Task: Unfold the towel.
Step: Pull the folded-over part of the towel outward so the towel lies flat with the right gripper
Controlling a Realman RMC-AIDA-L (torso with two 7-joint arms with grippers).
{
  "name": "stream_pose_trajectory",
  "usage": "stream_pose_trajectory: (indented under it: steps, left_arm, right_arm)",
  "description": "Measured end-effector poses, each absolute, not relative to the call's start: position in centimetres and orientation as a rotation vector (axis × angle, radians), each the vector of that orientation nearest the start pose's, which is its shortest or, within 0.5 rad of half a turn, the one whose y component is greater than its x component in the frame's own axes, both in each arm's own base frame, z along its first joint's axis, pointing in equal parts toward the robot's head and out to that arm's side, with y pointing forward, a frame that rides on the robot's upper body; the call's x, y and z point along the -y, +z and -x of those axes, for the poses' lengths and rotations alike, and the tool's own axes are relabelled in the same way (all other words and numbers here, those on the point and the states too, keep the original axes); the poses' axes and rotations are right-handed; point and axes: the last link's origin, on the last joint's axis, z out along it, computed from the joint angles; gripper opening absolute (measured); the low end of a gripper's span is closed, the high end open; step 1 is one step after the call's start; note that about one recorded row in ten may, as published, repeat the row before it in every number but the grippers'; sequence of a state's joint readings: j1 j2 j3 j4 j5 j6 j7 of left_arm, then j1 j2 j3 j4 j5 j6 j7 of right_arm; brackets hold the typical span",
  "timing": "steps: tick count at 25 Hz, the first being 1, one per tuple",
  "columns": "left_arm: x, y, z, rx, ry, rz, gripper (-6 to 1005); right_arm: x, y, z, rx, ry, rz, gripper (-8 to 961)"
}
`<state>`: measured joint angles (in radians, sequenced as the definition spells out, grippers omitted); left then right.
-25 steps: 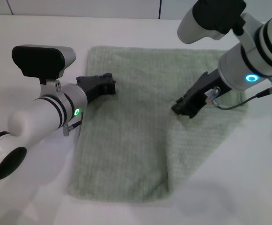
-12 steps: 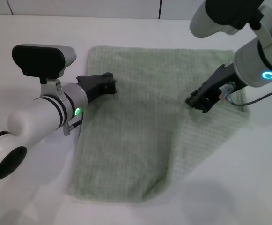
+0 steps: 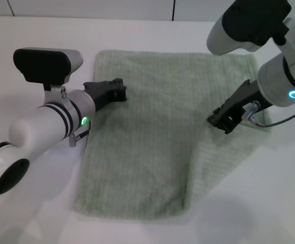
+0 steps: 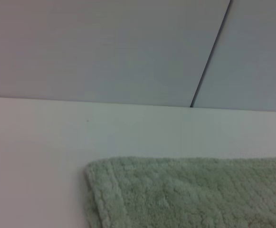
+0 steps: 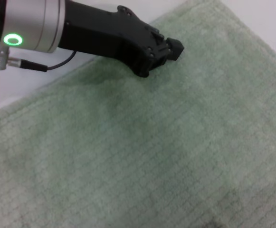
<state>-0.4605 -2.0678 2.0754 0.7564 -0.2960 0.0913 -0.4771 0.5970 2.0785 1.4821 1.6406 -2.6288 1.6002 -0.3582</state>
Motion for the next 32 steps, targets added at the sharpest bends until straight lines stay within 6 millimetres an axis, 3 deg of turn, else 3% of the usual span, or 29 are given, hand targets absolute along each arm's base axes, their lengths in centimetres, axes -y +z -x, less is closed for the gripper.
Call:
stream_pose_trajectory:
  steps: [22,32]
  left_arm:
    - [-37.0,-10.2,24.7,1.047,-0.416,2.004,-1]
    - [-37.1,-10.1,24.6,1.027,-0.410,2.009,-1]
  right_arm:
    - [-28.3,-1.1,-10.5,-0.714,-0.569,2.591,107]
    - [-28.6,-1.0,-10.8,-0.712,-0.552,2.569,107]
